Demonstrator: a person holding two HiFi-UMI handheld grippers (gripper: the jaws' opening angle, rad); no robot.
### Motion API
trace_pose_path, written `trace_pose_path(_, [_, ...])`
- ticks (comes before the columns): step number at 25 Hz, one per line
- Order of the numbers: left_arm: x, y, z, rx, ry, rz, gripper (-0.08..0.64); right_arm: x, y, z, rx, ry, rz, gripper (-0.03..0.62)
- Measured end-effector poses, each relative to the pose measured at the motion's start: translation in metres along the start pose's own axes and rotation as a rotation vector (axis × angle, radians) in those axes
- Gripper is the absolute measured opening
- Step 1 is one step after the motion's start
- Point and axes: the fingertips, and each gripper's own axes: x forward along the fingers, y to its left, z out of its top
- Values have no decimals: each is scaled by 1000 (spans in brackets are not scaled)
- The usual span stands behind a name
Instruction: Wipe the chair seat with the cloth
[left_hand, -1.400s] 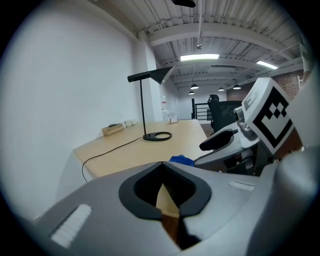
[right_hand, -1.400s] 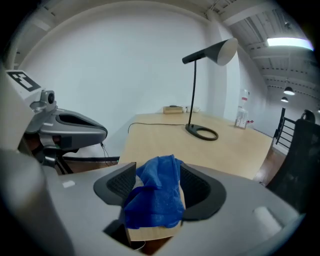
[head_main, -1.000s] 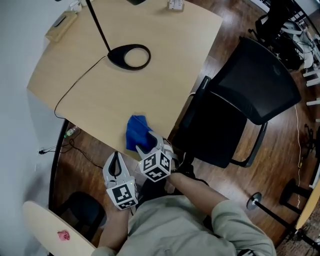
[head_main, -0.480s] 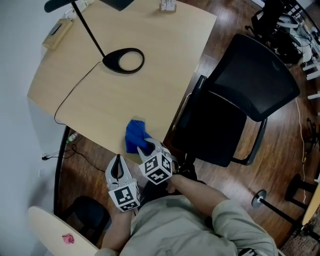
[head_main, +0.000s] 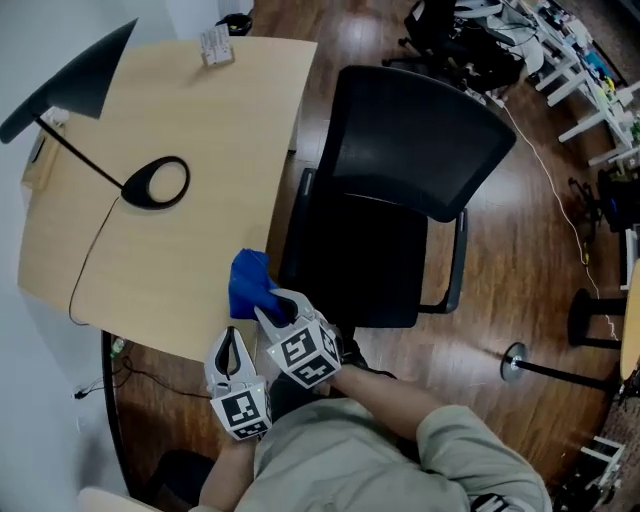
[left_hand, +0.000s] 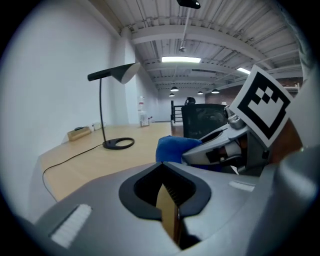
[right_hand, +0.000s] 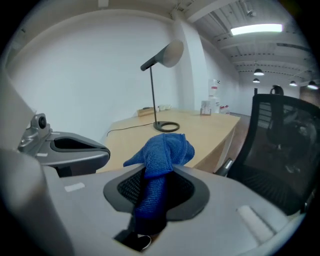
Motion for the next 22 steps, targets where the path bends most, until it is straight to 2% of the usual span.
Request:
trace_pose_path(6, [36,-106,31,70,-8,-176,5,-72,-95,-10,77,-49,-146,95])
trace_pose_path(9, [53,-150,40,95,-14,-220,5,-97,-135,-23,119,-61,-190,95])
trace_pose_path(15, [91,-219,29,159,46,-271,5,-120,-202,-62,205,-67,-226,95])
trace_pose_path(22, [140,-270,-10,161,75,-279,5,-93,-258,-114,203,-20,-202,95])
